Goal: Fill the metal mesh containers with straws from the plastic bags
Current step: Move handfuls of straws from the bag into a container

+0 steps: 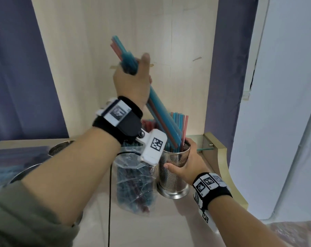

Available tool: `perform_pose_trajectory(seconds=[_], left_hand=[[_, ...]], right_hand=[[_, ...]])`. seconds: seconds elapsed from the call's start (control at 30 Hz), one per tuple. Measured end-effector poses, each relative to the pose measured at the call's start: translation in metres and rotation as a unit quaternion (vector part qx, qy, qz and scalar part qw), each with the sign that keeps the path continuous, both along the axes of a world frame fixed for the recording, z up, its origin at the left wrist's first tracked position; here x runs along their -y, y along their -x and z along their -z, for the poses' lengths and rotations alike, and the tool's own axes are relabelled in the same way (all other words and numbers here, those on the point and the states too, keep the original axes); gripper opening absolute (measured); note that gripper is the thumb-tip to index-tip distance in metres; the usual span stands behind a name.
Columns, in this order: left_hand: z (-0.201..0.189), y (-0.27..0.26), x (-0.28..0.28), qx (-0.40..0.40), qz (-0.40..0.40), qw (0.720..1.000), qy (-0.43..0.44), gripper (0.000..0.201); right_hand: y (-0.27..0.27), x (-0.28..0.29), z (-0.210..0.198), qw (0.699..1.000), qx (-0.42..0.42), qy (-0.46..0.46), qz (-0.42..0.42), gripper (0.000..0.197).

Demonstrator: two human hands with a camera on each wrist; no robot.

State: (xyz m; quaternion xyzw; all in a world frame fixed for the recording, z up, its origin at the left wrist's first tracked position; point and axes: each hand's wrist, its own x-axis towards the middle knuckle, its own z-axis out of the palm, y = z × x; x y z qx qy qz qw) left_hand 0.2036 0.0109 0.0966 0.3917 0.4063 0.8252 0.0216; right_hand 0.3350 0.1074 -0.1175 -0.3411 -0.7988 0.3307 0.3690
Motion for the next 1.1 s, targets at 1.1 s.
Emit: perform_pose_trajectory(seconds=[1.1], left_hand=[[0.053, 0.010, -0.094, -0.580, -0.051, 0.700, 0.413, 0.039]], right_hand=[[0.001, -0.007, 0.005, 1.000, -0.011, -0.020, -0.019, 0.121]])
